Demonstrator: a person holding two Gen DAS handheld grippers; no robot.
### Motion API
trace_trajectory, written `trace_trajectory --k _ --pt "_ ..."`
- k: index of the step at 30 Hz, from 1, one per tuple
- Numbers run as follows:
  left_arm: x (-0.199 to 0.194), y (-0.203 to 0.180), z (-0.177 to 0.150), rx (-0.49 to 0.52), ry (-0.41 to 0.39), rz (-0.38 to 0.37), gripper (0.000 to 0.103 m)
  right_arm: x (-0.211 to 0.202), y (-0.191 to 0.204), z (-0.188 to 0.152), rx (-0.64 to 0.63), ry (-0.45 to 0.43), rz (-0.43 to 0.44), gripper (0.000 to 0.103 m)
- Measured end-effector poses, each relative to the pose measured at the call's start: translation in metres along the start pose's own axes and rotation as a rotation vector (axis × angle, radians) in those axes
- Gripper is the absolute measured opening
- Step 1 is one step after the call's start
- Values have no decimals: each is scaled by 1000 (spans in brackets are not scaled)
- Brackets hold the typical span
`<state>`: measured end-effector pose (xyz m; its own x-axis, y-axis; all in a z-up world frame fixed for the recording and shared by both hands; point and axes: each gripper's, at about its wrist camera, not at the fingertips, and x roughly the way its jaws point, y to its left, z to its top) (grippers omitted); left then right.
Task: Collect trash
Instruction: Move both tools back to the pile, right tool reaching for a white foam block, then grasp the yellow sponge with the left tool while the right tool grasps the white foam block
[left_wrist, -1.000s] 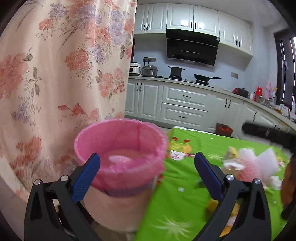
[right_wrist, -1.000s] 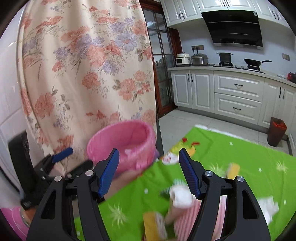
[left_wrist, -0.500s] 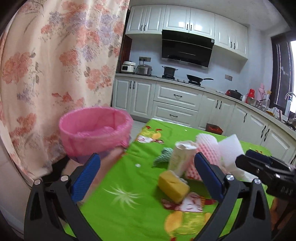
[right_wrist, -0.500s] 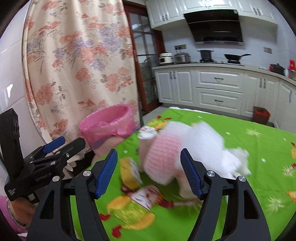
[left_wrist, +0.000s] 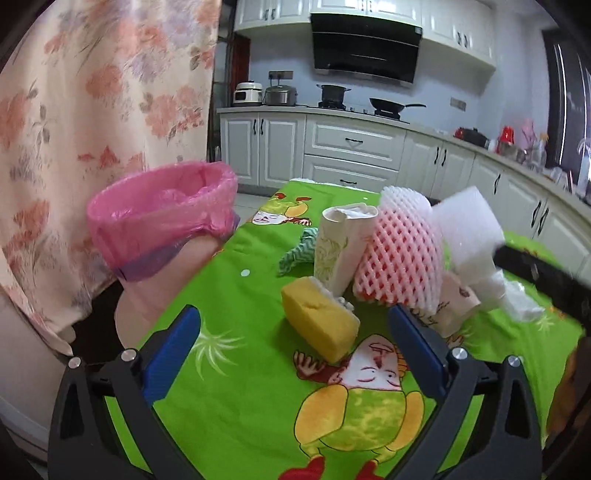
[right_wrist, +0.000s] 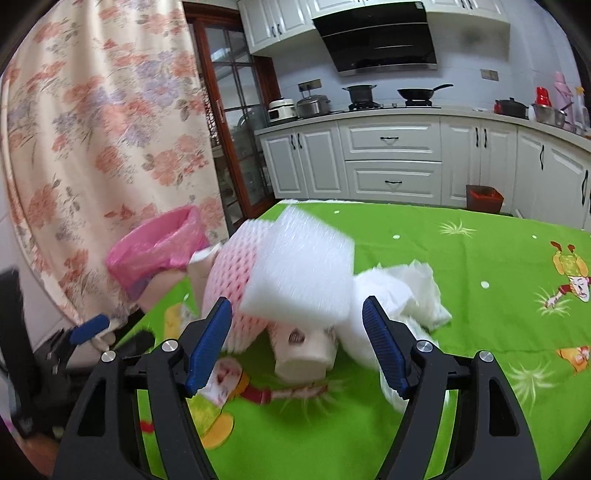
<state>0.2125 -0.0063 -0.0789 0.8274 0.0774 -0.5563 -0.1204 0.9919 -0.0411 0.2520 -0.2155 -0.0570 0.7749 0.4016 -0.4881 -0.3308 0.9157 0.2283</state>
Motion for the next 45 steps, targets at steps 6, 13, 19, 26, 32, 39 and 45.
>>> trace_trajectory --k 6,13,19,26,32,39,45 --pt "10 4 1 -29 8 7 98 22 -5 18 66 -3 26 73" --pt "22 5 5 -77 26 36 98 39 -12 9 113 51 24 73" --pt "35 3 10 -107 55 52 98 31 -14 -1 103 23 24 61" --pt "50 -10 5 -91 107 41 85 15 -17 0 100 -15 4 61" --pt "60 -8 0 -106 151 29 61 8 -16 0 77 -17 -5 61" --pt "55 -6 -3 -95 141 11 31 8 -10 -4 46 10 -27 61" --pt "42 -8 -6 -69 115 -6 29 4 -4 -6 11 17 -57 61"
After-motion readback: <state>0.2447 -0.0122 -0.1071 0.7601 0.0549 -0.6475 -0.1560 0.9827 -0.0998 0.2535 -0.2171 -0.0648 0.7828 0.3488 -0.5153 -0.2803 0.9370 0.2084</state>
